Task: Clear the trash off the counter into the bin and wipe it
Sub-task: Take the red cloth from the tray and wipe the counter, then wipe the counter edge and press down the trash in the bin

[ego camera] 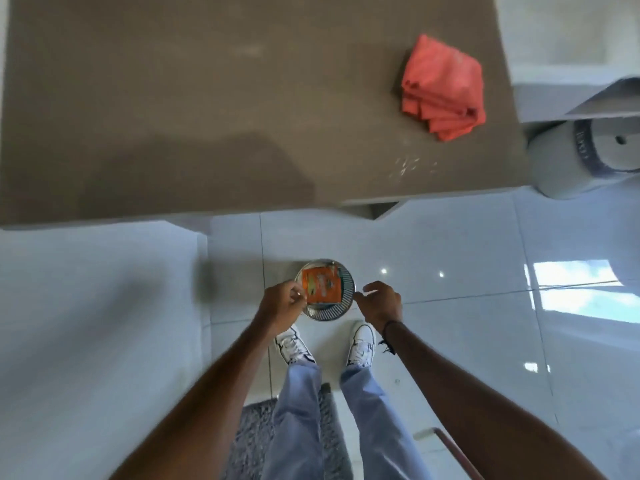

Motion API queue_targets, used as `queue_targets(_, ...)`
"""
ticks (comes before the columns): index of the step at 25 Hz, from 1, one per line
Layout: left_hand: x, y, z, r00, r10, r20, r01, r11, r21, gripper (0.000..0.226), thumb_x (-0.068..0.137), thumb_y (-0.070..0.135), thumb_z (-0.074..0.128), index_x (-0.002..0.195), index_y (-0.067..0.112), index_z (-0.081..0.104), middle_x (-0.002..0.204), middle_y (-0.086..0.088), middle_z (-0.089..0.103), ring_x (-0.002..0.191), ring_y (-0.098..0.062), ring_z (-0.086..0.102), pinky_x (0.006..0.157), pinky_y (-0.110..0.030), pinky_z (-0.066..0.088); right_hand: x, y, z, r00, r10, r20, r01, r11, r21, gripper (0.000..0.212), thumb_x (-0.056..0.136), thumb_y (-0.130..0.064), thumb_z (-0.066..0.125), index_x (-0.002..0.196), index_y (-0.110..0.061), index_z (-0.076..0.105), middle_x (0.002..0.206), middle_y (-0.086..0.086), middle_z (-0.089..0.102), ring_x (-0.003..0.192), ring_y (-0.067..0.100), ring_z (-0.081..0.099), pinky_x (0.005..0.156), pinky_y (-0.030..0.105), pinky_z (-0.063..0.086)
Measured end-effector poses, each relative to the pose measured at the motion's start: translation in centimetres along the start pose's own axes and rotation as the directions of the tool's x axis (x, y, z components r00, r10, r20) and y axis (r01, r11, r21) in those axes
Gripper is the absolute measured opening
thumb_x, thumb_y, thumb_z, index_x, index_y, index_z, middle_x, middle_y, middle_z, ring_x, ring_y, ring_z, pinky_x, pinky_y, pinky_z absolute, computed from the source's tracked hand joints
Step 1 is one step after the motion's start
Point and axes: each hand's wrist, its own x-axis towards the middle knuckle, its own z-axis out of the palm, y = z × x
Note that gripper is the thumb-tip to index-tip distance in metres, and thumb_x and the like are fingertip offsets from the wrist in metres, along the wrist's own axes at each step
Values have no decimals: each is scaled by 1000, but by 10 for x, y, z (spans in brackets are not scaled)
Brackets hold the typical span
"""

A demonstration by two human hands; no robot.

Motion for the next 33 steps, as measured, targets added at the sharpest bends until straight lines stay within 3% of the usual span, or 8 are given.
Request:
queue_targets(2,40,-48,30,985,-170,33,170,985,10,26,93,23,66,109,4,71,113,-19,77,109,-35,70,91,-35,54,45,24,37,999,42,10,-42,999,-19,51,73,-51,70,113,-19,68,106,9,76,95,28,72,86,32,56)
queue_targets(5,105,-107,79,948,-314,49,316,948,-32,50,95,33,65,137,7,59,134,-17,70,125,-33,64,104,-33,48,117,58,91,998,59,-27,-60,996,-64,54,80,-40,70,121,-7,60,115,13,69,107,32,64,75,29,44)
queue_targets(9,159,-147,125,932,-362,-4,360,929,-84,63,96,32,64,148,3,44,134,-22,67,127,-36,61,105,-39,49,179,92,139,992,121,25,-117,987,-106,30,83,-21,63,109,-6,67,104,16,71,93,34,68,72,34,55)
queue_targets(13,173,-150,141,934,-357,0,356,930,-96,49,91,29,61,136,10,55,127,-19,70,119,-37,64,100,-45,56,194,102,144,993,97,66,-90,992,-93,19,87,-16,62,96,-6,75,86,12,71,72,28,64,64,29,51)
queue_targets(17,139,-123,131,928,-370,-36,364,925,-106,42,88,21,59,126,4,60,126,-21,69,113,-40,67,92,-43,59,155,93,104,994,41,102,-22,984,-179,19,84,-16,58,85,-6,75,82,12,74,61,23,63,44,17,43)
queue_targets(23,37,-60,73,935,-355,20,356,933,-49,49,70,21,50,113,7,70,117,-25,72,102,-43,74,86,-52,65,12,50,-35,989,-1,146,41,963,-268,17,81,-20,62,68,-12,68,76,12,72,75,27,67,56,25,44)
queue_targets(28,-66,37,7,926,-357,121,363,931,-40,26,90,12,63,113,0,69,109,-26,76,80,-38,81,63,-46,69,-76,-6,-124,981,-188,42,192,935,-297,33,79,-32,64,109,-26,75,99,0,79,93,24,73,81,33,58)
queue_targets(33,-88,63,-20,940,-331,80,338,937,-93,31,92,11,60,117,-7,68,107,-29,76,70,-37,80,53,-47,66,-118,-96,-193,790,-581,-196,480,784,-394,33,82,-34,60,113,-27,69,103,-6,75,92,22,71,77,34,58)
